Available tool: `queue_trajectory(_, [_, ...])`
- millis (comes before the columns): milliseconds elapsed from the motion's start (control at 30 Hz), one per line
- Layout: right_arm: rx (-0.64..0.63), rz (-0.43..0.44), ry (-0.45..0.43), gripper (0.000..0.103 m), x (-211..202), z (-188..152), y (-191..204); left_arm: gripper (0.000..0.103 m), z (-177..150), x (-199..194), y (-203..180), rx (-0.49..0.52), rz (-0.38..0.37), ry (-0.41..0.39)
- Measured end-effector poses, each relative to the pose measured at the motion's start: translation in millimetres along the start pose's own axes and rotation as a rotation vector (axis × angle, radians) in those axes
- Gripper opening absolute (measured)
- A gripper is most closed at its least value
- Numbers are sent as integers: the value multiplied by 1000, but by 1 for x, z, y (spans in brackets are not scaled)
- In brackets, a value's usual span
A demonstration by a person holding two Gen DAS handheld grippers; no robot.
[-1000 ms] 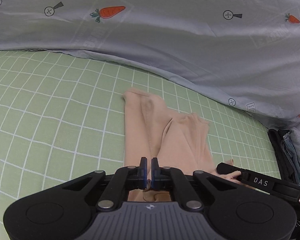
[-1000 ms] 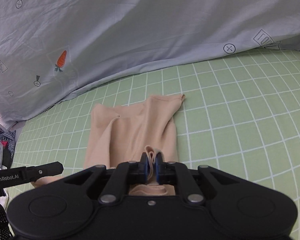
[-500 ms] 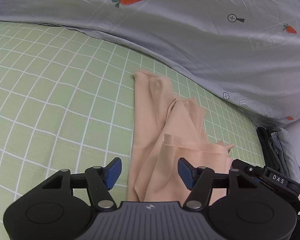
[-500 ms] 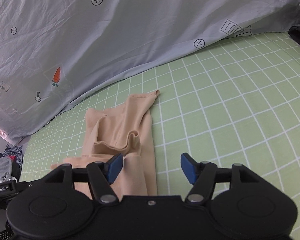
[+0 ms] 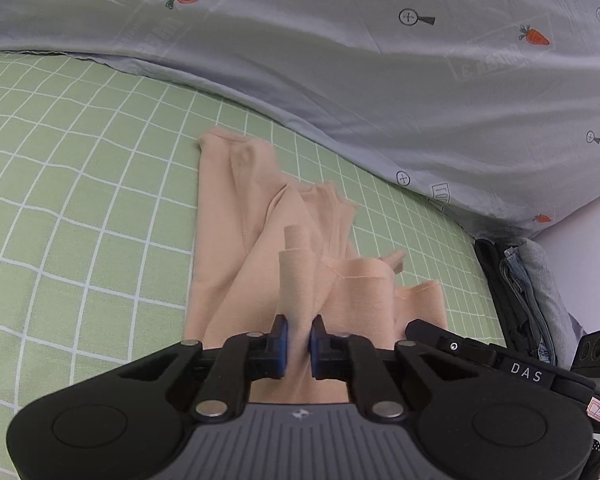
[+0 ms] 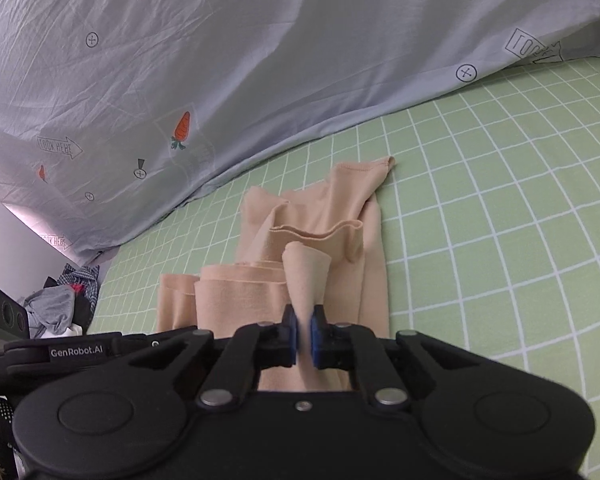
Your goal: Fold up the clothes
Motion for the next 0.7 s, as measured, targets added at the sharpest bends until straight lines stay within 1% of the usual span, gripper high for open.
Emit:
queue_trajectory(100, [1, 46, -90, 7, -17, 38, 9, 11, 34, -23, -18, 24, -50, -94])
queue_trajectory(167, [-8, 59, -136, 7, -17, 63, 9, 11, 58, -24, -28, 60, -53, -149])
queue_trajectory(200, [-14, 59, -153, 7, -12, 74, 8, 12, 66, -17, -28, 73, -43, -162])
queue_trajectory(233, [-30, 50, -158, 7, -3, 82, 5, 12, 72, -7, -26, 84, -25, -169])
queue_trajectory(300, [-94, 1, -138, 7, 21, 86, -2, 12, 78, 21, -13, 71, 27, -150])
queue_trajectory(367, [-140, -59, -85, 7, 51, 82, -12, 11, 76, 52, 8, 26, 82, -97])
queue_trajectory(400, [-154, -89, -58, 7, 65, 79, -18, 11, 76, 62, 14, 10, 95, -81])
queue_trajectory(433, [-160, -115, -39, 7, 76, 78, -23, 11, 77, 68, 17, 2, 98, -77])
queue_trajectory(467, [-168, -127, -48, 7, 80, 81, -24, 11, 81, 70, 17, 11, 97, -83])
queue_trajectory(567, [-197, -135, -115, 7, 83, 97, -22, 11, 104, 62, -2, 109, 73, -164])
queue_trajectory(600, [-205, -144, -118, 7, 88, 99, -24, 11, 111, 65, -4, 121, 69, -177])
queue_trajectory(667, [-222, -173, -100, 7, 103, 99, -30, 11, 120, 84, 0, 115, 78, -172])
queue_trajectory(700, [-230, -187, -91, 7, 111, 99, -34, 12, 120, 98, 9, 91, 103, -151])
Point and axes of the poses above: each gripper's, at about its wrist camera, not at the fingertips, and x roughly the way its jaws point, y to its left, z to its top, the point moved 8 cm from there along x, roughly the way its jaws point, and after that the axes turned 2 degrees about -x, right-handed, at the moved point
